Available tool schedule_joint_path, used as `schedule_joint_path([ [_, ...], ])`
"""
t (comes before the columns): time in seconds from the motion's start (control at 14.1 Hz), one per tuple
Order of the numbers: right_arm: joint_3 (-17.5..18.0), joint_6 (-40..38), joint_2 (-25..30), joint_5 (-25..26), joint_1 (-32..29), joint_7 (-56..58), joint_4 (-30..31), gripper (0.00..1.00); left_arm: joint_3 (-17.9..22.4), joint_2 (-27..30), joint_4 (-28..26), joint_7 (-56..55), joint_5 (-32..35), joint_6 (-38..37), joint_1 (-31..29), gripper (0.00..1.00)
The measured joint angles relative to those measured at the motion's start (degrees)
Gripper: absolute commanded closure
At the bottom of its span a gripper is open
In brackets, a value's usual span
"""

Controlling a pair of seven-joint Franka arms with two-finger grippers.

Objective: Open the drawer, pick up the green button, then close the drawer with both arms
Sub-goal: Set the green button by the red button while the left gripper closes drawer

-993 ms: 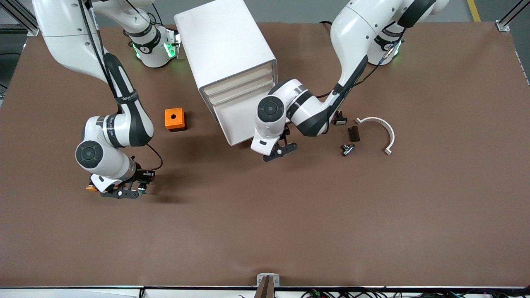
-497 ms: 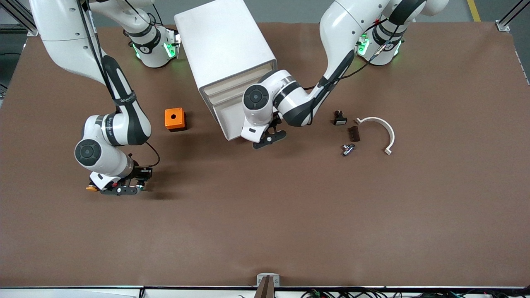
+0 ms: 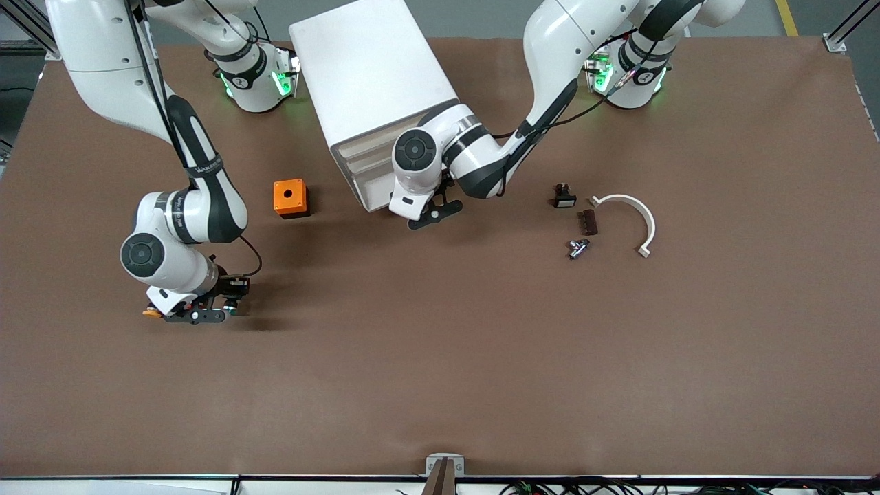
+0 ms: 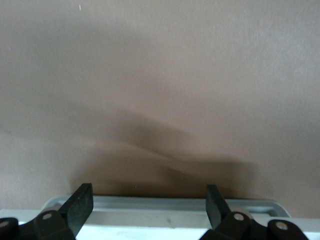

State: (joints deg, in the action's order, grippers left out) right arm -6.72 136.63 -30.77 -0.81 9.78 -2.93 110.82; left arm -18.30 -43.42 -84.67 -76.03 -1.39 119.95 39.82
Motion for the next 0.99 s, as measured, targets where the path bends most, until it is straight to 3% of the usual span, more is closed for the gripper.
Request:
schedule_joint_path([
  [0.43,0.0,0.35,-0.98,0.02,-0.25,0.15,-0.01,0.98,-1.97,-0.01,-1.39,0.0,-4.77,0.0,0.19,0.01],
  [0.5,0.0,0.42,-1.15,0.03,-0.34,0.15,-0.01,0.9,-2.25,-0.02,-1.63,0.0,-5.57,0.0,0.21,0.01],
  [0.57,0.0,0.42,-1.26,0.03,-0.4,0.16,-0.01,0.56,-2.5,-0.02,-1.74,0.03,-6.51,0.0,0.22,0.01],
  [0.64,0.0,0.43,-1.31,0.03,-0.41,0.17,-0.02,0.04,-2.71,-0.02,-1.76,0.12,-7.47,0.0,0.24,0.01],
  [0.71,0.0,0.43,-1.31,0.03,-0.41,0.18,-0.02,0.0,-2.73,-0.02,-1.75,0.26,-7.6,0.01,0.23,0.01],
  [0.99,0.0,0.42,-1.32,0.04,-0.45,0.18,-0.36,0.0,-2.74,-0.02,-1.7,0.44,-8.05,0.15,0.06,0.01],
])
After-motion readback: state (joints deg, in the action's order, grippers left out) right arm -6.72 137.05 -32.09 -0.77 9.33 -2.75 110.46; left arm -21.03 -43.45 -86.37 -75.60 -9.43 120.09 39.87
